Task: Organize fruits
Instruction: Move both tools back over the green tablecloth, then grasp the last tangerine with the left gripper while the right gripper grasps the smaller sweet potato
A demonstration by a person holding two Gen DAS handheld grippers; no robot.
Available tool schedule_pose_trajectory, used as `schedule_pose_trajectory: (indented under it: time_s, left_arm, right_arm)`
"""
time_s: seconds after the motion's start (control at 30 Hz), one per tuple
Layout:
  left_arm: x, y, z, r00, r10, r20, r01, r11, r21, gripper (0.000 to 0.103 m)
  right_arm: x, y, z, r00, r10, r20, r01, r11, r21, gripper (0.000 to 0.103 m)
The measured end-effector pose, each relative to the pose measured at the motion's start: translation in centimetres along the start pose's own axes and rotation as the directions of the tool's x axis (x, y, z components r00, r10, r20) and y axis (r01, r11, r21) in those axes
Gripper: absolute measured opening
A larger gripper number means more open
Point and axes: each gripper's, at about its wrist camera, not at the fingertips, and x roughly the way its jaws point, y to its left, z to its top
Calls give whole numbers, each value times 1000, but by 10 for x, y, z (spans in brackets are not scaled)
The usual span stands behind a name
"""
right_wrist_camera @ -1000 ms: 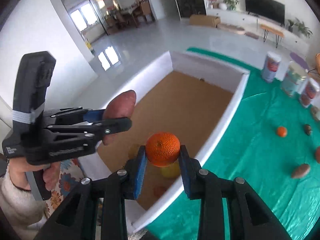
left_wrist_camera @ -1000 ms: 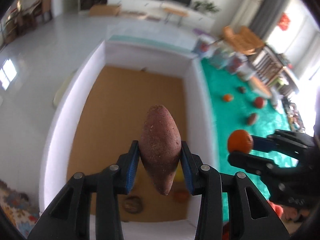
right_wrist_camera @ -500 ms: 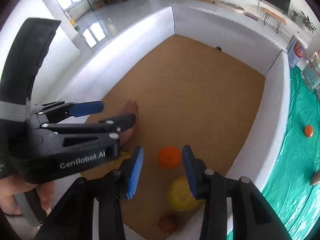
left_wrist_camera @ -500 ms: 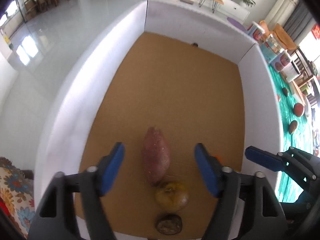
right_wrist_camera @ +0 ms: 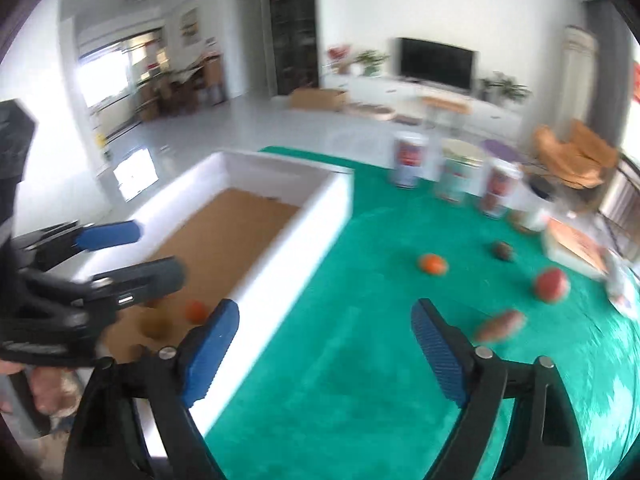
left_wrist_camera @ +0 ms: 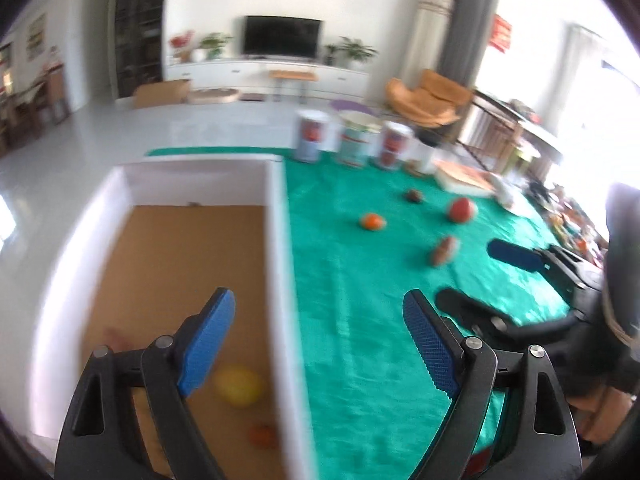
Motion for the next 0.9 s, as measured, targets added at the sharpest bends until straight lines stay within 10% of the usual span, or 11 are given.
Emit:
schedule_pose_trajectory:
  time_s: [0.13, 0.3, 0.5, 0.9]
  left_arm:
    - [27, -76, -39, 987, -143, -71, 148, 986, 80, 88]
    - [99, -132, -85, 964, -206, -170, 226, 968, 109, 88]
    - [156, -140, -101, 984, -79, -159, 97, 989, 112, 88]
    - [210, -131, -84, 982, 116, -146, -94, 985, 144, 97]
  right_arm:
    - [-6, -87, -79, 989, -143, -35, 147, 972, 184, 89]
    - [4, -167, -176, 924, -345, -163, 381, 841, 383, 89]
    - [9, -207, -191, 881, -431, -194, 470, 748, 469, 90]
    - [50, -213, -183, 853, -480, -206, 522, 762, 385, 99]
